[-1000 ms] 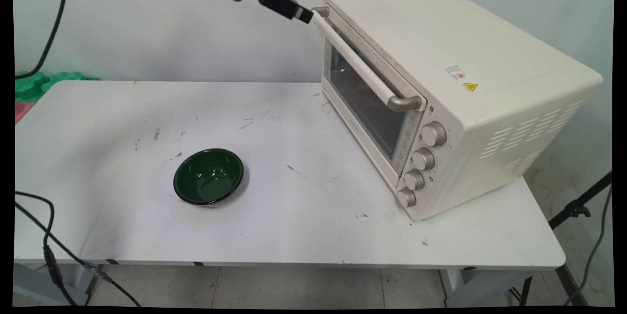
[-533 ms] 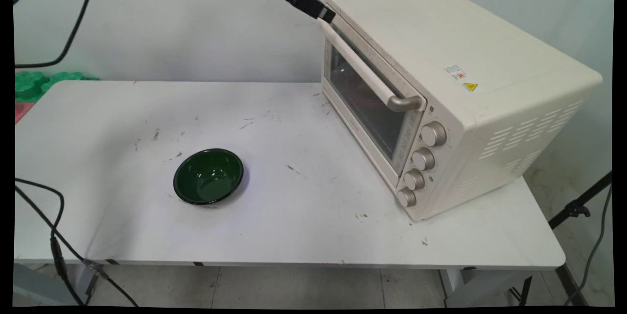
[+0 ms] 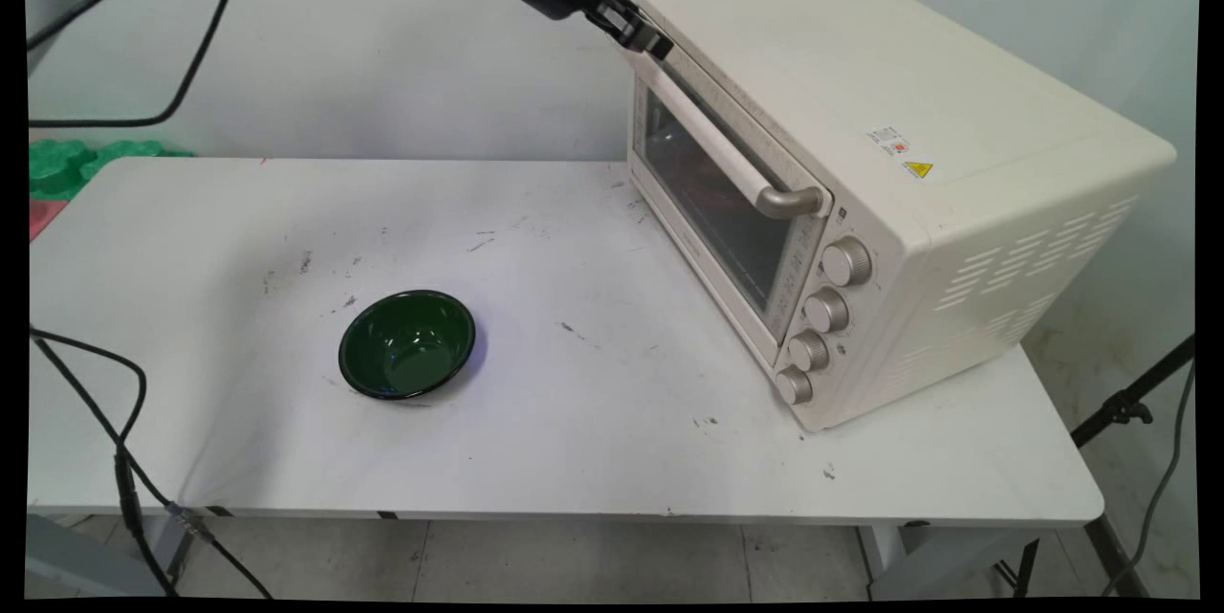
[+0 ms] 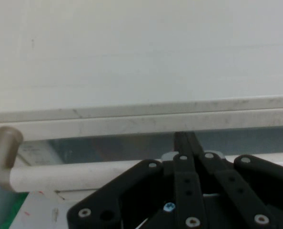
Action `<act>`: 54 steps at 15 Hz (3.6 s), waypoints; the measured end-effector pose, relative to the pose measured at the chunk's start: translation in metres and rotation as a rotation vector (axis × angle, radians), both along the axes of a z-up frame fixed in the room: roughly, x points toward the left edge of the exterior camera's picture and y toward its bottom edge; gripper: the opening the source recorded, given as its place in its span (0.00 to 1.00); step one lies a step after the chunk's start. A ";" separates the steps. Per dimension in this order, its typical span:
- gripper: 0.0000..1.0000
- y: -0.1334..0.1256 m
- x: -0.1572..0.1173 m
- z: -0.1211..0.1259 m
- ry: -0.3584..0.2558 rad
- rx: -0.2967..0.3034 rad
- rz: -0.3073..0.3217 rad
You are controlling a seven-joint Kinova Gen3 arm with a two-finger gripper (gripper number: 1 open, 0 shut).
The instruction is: Open the oven
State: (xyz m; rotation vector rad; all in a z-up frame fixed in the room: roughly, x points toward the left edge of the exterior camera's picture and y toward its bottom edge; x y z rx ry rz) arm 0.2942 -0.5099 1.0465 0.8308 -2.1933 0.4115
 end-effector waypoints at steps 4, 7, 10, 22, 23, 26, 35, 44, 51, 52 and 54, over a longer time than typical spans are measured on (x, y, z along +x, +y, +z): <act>0.00 -0.008 -0.012 -0.009 -0.023 0.009 -0.005; 0.00 -0.012 -0.019 -0.014 -0.036 0.015 -0.008; 0.00 -0.013 -0.023 -0.019 -0.049 0.024 -0.009; 0.00 0.013 -0.008 -0.027 -0.064 0.047 0.005; 0.00 0.015 -0.005 -0.028 -0.063 0.047 0.007; 0.00 0.024 0.006 -0.034 -0.054 0.046 0.010; 0.00 0.056 0.050 -0.067 -0.011 0.031 0.036; 0.00 0.084 0.097 -0.109 0.024 0.022 0.070; 0.00 0.103 0.132 -0.145 0.034 0.022 0.079; 0.00 0.104 0.136 -0.150 0.036 0.023 0.080; 0.00 0.107 0.145 -0.158 0.040 0.022 0.081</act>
